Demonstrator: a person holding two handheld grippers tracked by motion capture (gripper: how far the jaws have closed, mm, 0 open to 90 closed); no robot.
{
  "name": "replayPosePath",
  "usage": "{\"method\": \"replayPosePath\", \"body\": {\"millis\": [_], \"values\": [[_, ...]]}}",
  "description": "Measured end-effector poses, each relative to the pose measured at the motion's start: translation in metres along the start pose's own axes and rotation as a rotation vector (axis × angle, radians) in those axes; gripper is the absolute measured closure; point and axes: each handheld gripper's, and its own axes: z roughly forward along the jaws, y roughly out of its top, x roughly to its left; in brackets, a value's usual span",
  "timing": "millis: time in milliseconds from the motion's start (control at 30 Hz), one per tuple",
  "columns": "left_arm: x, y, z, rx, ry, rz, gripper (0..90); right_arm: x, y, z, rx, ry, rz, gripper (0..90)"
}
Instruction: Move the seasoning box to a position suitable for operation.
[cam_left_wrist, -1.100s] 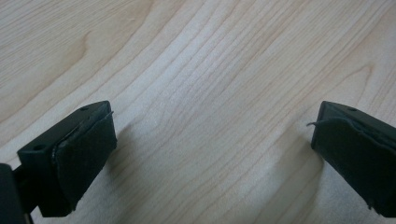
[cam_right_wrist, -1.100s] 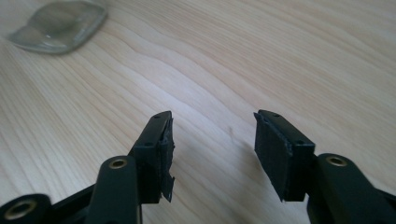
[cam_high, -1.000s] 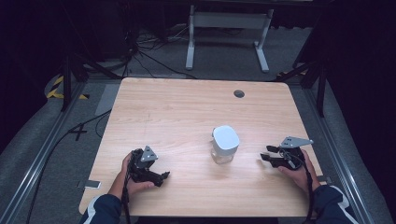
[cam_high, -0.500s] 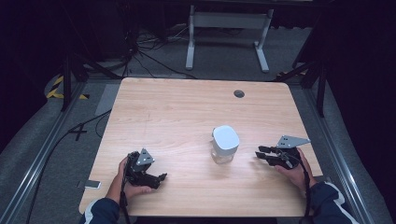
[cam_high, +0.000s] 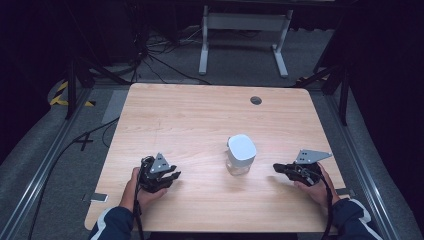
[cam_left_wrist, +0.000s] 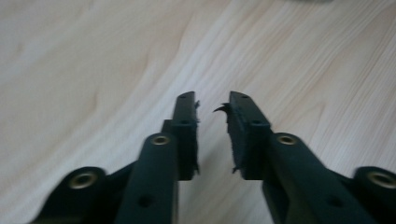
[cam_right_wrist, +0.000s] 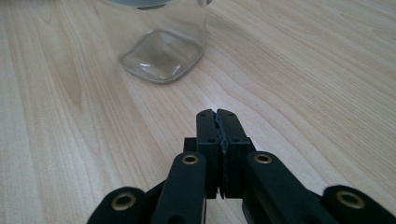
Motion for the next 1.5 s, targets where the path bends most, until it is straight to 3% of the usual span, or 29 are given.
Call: {"method": "replayPosePath", "body": {"millis": [33, 67, 100, 200, 233, 267, 400, 567, 667, 767, 967, 1033, 1267, 1500], "values": [[-0.003, 0.016, 0.000, -0.045, -0.028, 0.030, 83.6, 0.004, 0.001, 0.001, 0.005, 0.007, -0.016, 89.5], [-0.003, 0.016, 0.000, -0.045, -0.028, 0.030, 87.0, 0.004, 0.001, 0.001, 0.005, 0.007, -0.016, 89.5], [-0.007, 0.031, 0.002, -0.075, -0.044, 0.066, 89.5, 0.009, 0.002, 0.002, 0.011, 0.015, -0.031, 89.6], [-0.013, 0.056, 0.005, -0.132, -0.064, 0.100, 89.9, 0.015, 0.003, 0.006, 0.024, 0.037, -0.059, 89.6], [-0.013, 0.056, 0.005, -0.132, -0.064, 0.100, 89.9, 0.015, 0.003, 0.006, 0.024, 0.037, -0.059, 89.6], [-0.016, 0.072, 0.006, -0.172, -0.081, 0.105, 89.9, 0.019, 0.003, 0.009, 0.041, 0.044, -0.077, 89.6], [-0.020, 0.096, 0.011, -0.226, -0.109, 0.104, 89.9, 0.021, 0.005, 0.008, 0.035, 0.048, -0.088, 89.6], [-0.026, 0.129, 0.024, -0.228, -0.113, 0.153, 89.9, 0.020, 0.011, 0.004, 0.008, 0.040, -0.092, 89.6], [-0.025, 0.140, 0.031, -0.231, -0.131, 0.158, 89.9, 0.023, 0.013, 0.001, 0.002, 0.042, -0.088, 89.7], [-0.026, 0.148, 0.040, -0.214, -0.148, 0.180, 90.0, 0.028, 0.017, -0.001, 0.002, 0.036, -0.098, 89.7], [-0.024, 0.155, 0.056, -0.222, -0.172, 0.154, 90.0, 0.035, 0.028, -0.007, -0.012, 0.003, -0.122, 89.7], [-0.025, 0.157, 0.062, -0.207, -0.182, 0.165, 89.9, 0.037, 0.036, -0.011, -0.041, -0.003, -0.126, 89.7], [-0.028, 0.158, 0.081, -0.188, -0.157, 0.149, 90.0, 0.039, 0.057, -0.018, -0.116, -0.011, -0.134, 89.7], [-0.026, 0.157, 0.086, -0.200, -0.148, 0.125, 90.0, 0.042, 0.066, -0.015, -0.131, 0.003, -0.153, 89.6]]}}
